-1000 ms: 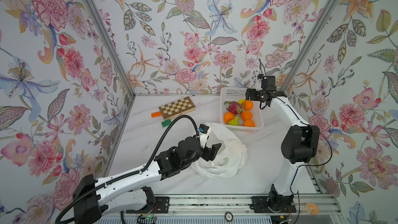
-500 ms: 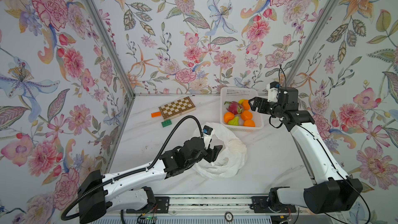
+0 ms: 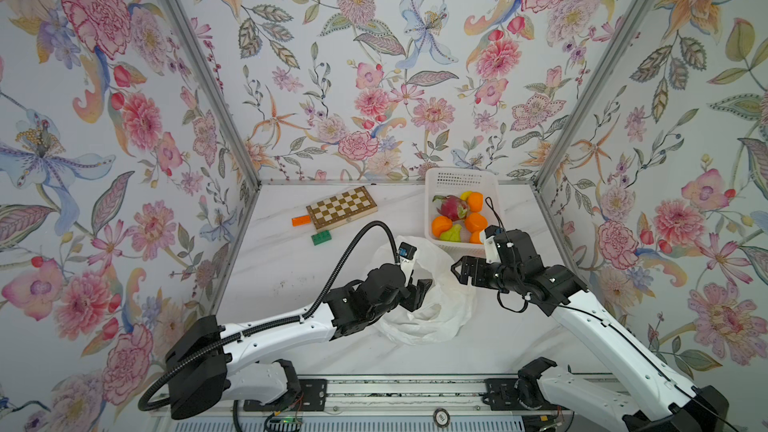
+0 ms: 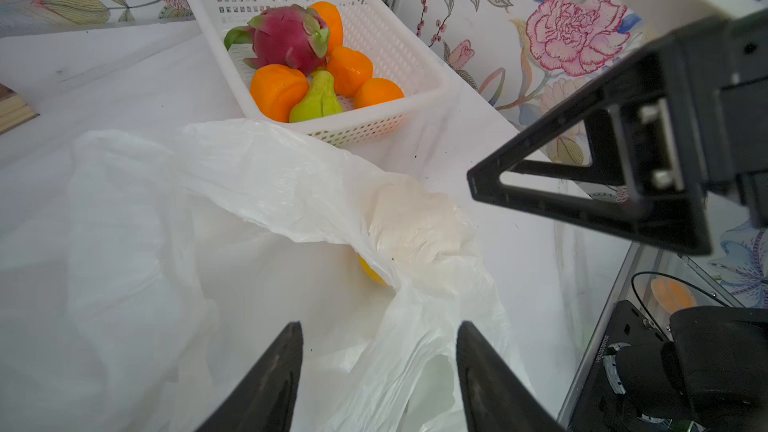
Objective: Untie the knot of the plastic bag and take out the fruit
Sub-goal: 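Bring the right gripper back to the bag and grasp its rim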
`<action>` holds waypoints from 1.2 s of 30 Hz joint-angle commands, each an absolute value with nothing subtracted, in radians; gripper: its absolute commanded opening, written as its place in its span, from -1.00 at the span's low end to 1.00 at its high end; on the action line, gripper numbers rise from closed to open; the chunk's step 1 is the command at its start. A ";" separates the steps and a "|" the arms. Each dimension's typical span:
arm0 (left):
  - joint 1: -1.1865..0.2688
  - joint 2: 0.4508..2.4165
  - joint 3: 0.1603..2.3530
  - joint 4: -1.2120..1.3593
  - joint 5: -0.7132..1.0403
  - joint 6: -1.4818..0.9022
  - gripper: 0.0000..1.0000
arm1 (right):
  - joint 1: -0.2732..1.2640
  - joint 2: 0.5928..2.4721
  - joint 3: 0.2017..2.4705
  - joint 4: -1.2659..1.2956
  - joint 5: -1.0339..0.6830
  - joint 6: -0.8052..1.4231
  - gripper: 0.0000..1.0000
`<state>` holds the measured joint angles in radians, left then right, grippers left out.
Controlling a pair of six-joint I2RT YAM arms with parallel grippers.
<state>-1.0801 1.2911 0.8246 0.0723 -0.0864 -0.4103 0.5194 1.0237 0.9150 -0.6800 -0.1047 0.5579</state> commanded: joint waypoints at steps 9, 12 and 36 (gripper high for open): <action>-1.082 1.395 0.787 0.107 -0.080 -0.497 0.22 | 0.665 1.148 0.792 -0.696 0.136 0.588 0.94; -1.081 1.419 0.772 0.134 -0.063 -0.509 0.22 | 0.621 1.172 0.739 -0.656 0.082 0.545 0.80; -1.034 1.584 0.785 0.153 -0.118 -0.472 0.19 | 0.615 1.128 0.520 -0.233 -0.231 0.632 -0.88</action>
<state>-1.0565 1.5826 0.7853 0.1287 -0.0864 -0.5018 0.6239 1.1702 0.5102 -0.1997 -0.2844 0.6365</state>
